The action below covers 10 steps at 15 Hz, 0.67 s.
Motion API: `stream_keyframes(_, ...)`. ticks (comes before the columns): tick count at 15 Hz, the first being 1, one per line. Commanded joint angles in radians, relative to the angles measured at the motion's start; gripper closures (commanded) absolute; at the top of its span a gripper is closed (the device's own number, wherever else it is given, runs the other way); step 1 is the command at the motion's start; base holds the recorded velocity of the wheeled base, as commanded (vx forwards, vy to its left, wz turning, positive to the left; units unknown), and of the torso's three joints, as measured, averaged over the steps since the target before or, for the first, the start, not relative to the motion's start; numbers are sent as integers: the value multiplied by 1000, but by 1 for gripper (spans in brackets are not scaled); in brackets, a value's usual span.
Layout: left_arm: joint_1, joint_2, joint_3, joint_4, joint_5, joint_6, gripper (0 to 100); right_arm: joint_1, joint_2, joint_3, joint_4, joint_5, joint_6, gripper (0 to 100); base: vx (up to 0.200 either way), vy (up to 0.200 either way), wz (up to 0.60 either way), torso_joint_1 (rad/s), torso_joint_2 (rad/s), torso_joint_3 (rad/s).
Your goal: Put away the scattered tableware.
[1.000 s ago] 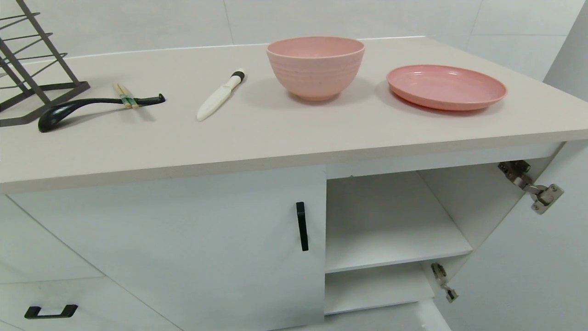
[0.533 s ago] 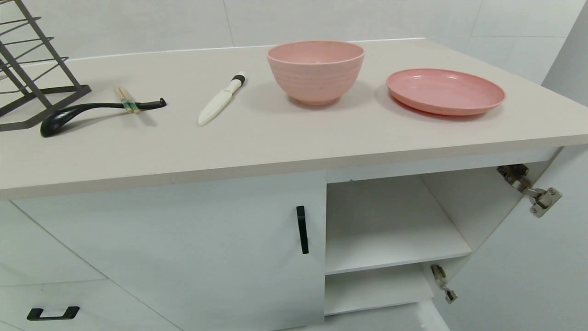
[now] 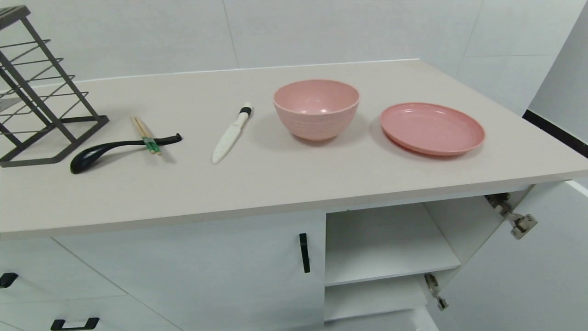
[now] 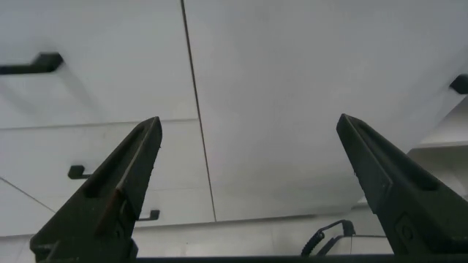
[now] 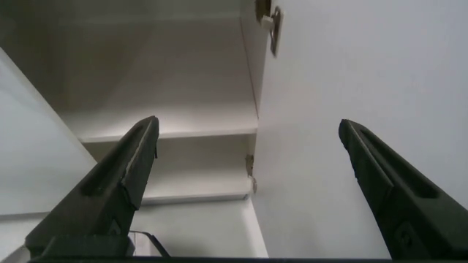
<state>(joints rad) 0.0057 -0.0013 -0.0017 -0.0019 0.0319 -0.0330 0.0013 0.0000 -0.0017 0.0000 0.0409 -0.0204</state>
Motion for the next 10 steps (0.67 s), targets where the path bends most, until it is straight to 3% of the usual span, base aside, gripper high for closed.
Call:
stream_keyframes(1, 0, 1, 0, 0, 0, -1, 0, 2, 0, 0, 0, 1, 0, 0, 0, 0, 0, 222, -491, -212)
stream_keyframes(7, -1, 1, 0, 0, 2, 1, 0, 0, 0, 0, 0, 1, -1, 0, 0, 0, 0, 182, -474, -215)
stream_keyframes(10, 0, 1, 0, 0, 2, 1, 0, 0, 0, 0, 0, 1, -1, 0, 0, 0, 0, 396, -491, -237)
